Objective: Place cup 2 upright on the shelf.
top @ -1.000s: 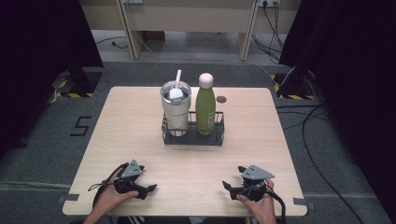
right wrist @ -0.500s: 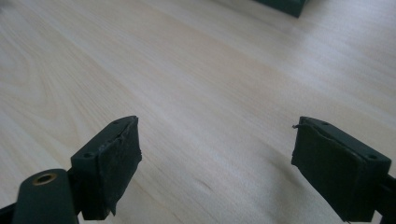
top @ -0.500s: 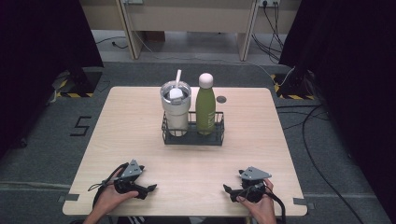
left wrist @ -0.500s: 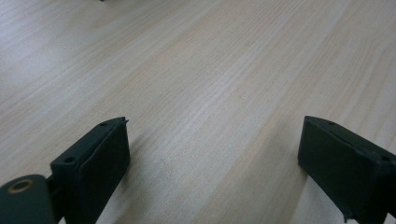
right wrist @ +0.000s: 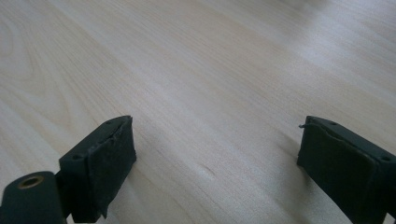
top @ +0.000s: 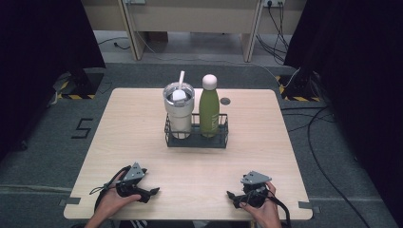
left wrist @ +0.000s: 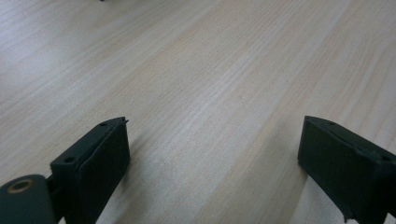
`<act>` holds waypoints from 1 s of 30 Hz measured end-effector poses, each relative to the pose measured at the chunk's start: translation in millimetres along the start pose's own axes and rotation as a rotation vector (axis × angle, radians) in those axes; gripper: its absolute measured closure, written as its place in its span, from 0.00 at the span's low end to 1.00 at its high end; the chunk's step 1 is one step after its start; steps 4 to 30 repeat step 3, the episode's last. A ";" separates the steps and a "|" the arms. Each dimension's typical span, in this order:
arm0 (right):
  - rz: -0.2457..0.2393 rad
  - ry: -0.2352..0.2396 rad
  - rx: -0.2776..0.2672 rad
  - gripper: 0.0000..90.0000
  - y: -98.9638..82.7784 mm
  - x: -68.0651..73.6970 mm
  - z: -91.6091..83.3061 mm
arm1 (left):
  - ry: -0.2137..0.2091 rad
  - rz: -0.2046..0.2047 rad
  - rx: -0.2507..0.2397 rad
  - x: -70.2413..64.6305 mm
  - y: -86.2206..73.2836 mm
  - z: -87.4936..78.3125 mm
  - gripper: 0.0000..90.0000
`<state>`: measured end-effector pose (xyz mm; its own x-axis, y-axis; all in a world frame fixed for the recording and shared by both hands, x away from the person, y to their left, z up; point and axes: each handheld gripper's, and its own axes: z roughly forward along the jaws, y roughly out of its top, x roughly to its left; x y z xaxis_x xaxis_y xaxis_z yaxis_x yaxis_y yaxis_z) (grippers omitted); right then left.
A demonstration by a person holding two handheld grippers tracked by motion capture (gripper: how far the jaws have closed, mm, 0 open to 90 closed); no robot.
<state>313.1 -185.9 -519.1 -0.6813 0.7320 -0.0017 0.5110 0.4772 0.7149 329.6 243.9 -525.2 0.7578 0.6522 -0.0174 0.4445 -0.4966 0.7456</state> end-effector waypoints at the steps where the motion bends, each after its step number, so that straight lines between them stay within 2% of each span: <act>1: 0.000 0.000 0.000 0.12 0.0 0.0 0.0 | 0.000 0.000 0.000 0.0 0.0 0.0 0.09; 30: 0.000 0.001 0.001 0.12 0.0 0.0 0.0 | 0.000 0.000 0.000 0.0 0.0 0.0 0.10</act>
